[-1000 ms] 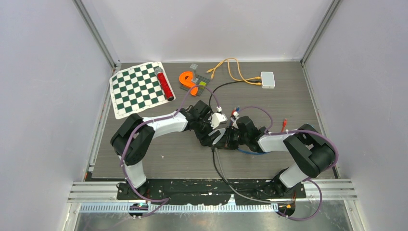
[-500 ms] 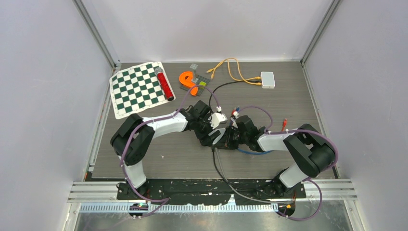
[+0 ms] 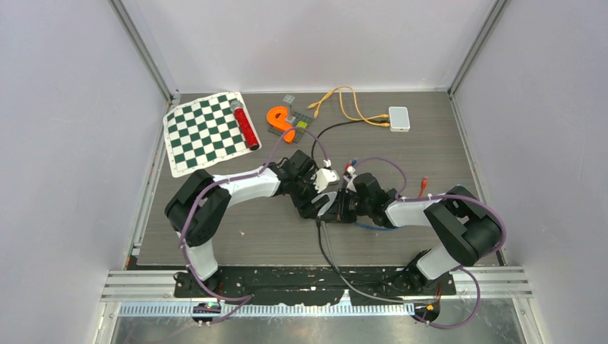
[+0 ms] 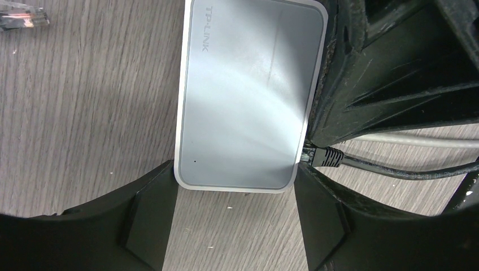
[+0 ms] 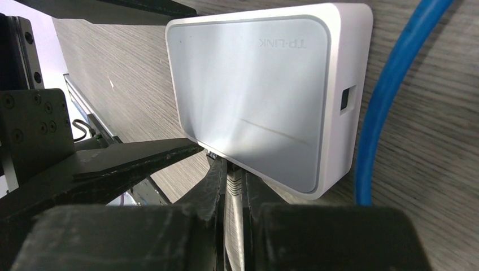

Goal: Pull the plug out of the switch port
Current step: Pull the connector from the switch port.

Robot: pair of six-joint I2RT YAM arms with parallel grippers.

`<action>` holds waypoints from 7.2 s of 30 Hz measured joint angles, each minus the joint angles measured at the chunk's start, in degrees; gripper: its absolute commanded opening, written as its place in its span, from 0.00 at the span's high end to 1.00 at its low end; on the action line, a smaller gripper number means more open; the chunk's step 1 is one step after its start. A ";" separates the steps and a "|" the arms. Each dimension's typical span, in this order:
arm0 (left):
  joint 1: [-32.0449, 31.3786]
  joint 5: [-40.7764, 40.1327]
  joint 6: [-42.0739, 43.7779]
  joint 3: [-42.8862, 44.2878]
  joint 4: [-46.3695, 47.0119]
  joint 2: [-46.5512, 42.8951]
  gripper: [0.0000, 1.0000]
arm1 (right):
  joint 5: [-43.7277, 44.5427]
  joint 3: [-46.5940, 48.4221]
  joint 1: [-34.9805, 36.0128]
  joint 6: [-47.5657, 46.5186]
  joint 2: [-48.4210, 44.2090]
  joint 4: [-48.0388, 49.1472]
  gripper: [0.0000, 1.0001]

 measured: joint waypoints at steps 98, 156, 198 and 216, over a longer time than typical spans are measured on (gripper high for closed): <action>0.26 0.13 -1.01 -0.44 1.57 0.09 0.55 | 1.09 -1.22 -1.05 3.67 0.61 3.30 0.95; 1.73 2.45 -1.70 -1.01 2.01 -0.13 0.56 | -7.45 -4.17 -3.06 9.79 5.14 15.85 0.60; 2.75 4.79 -1.70 -0.81 0.96 -0.11 0.59 | -8.37 -5.38 -3.02 1.29 2.93 13.05 0.95; 1.75 5.86 -3.19 -1.03 0.31 -0.35 0.10 | 4.37 -7.58 -3.76 -1.53 -20.72 -5.03 0.95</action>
